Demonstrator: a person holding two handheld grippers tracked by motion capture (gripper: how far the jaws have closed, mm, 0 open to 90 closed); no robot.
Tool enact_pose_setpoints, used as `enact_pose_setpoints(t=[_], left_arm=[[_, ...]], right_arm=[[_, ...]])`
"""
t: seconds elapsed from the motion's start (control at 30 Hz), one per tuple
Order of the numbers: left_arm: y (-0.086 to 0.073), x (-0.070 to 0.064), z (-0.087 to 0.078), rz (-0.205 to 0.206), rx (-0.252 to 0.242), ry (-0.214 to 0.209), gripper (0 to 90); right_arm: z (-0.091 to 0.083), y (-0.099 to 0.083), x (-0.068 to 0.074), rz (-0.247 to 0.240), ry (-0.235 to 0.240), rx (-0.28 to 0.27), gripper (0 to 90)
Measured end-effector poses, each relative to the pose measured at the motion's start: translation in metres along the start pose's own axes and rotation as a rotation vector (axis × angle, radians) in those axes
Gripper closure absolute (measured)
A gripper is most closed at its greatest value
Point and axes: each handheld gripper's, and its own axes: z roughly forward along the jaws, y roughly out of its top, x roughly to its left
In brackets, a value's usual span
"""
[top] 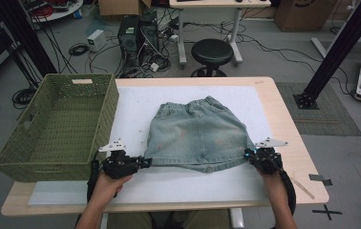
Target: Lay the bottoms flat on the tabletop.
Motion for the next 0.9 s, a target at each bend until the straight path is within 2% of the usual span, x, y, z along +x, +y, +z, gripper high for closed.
enact_pose_setpoints(t=[0.13, 0.27, 0.33, 0.4, 0.43, 0.47, 0.53, 0.6, 0.67, 0.7, 0.8, 0.9], left_arm=[[-0.004, -0.004, -0.006, -0.004, 0.026, -0.049, 81.3], [-0.011, -0.006, -0.006, -0.006, 0.054, -0.078, 81.1], [-0.011, -0.005, -0.008, -0.016, 0.028, -0.08, 78.9], [-0.008, -0.004, -0.012, -0.015, -0.015, -0.076, 67.0], [-0.006, -0.004, -0.014, -0.008, -0.045, -0.054, 60.9], [-0.004, -0.004, -0.015, -0.007, -0.06, -0.041, 50.7], [0.001, -0.003, -0.015, -0.001, -0.093, 0.002, 45.3], [0.007, -0.001, -0.014, -0.012, -0.122, 0.044, 42.6], [0.011, 0.0, -0.013, -0.01, -0.171, 0.058, 42.6], [0.013, 0.0, -0.011, -0.004, -0.165, 0.072, 42.6], [0.018, 0.01, 0.004, -0.006, -0.088, 0.138, 42.4], [0.023, 0.022, 0.019, -0.051, -0.029, 0.234, 40.0]], right_arm=[[-0.016, -0.004, -0.001, -0.008, 0.011, -0.01, 87.8], [-0.032, -0.006, 0.004, -0.043, -0.011, -0.002, 87.7], [-0.035, -0.007, 0.006, -0.039, -0.009, 0.013, 87.6], [-0.035, -0.008, 0.006, -0.029, 0.005, 0.029, 84.2], [-0.035, -0.008, 0.005, -0.025, 0.002, 0.019, 77.4], [-0.036, -0.007, 0.003, -0.013, 0.009, -0.008, 68.1], [-0.037, -0.006, 0.001, 0.013, 0.014, -0.061, 56.9], [-0.037, -0.002, -0.002, 0.027, 0.012, -0.094, 53.6], [-0.033, 0.003, -0.004, 0.034, -0.011, -0.101, 49.5], [-0.03, 0.006, -0.006, 0.032, -0.01, -0.1, 48.9], [-0.02, 0.014, -0.012, 0.022, -0.011, -0.094, 44.8], [-0.006, 0.024, -0.019, 0.032, 0.01, -0.079, 41.8]])
